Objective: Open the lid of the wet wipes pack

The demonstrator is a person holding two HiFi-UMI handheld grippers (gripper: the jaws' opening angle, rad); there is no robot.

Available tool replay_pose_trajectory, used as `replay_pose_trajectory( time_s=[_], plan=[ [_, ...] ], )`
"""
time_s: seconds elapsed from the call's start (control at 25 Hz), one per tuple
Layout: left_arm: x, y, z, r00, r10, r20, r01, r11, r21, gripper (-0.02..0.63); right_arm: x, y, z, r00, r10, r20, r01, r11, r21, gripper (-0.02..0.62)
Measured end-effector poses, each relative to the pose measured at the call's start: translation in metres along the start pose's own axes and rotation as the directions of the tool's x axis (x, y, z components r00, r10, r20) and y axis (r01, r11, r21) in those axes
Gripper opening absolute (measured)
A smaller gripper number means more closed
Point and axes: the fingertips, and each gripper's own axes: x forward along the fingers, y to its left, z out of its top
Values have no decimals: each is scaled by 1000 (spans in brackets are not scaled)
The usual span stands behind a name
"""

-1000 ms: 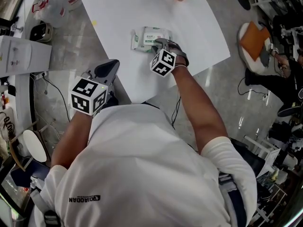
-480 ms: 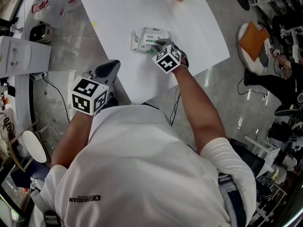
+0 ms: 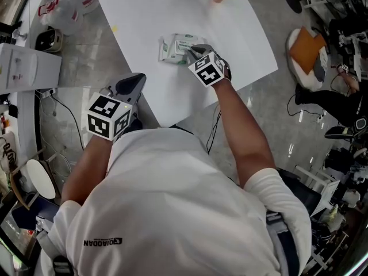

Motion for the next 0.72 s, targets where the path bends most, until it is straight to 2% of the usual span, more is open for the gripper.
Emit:
replay_pose_trajectory(
  time_s=[0.16, 0.36, 0.72],
  plan=[
    [-2, 1, 1, 1000, 5, 4, -5, 1000, 7, 9, -1, -15, 9, 997, -77, 24, 78, 997, -16, 55],
    [-7, 6, -4, 1000, 20, 2, -20, 1000, 2, 9, 5, -33, 21, 990, -135, 39, 135, 991, 4, 58],
    [-14, 15, -7, 998, 57, -1, -57, 998, -14, 9, 32, -65, 32, 991, -135, 9, 135, 991, -1, 67]
  ],
)
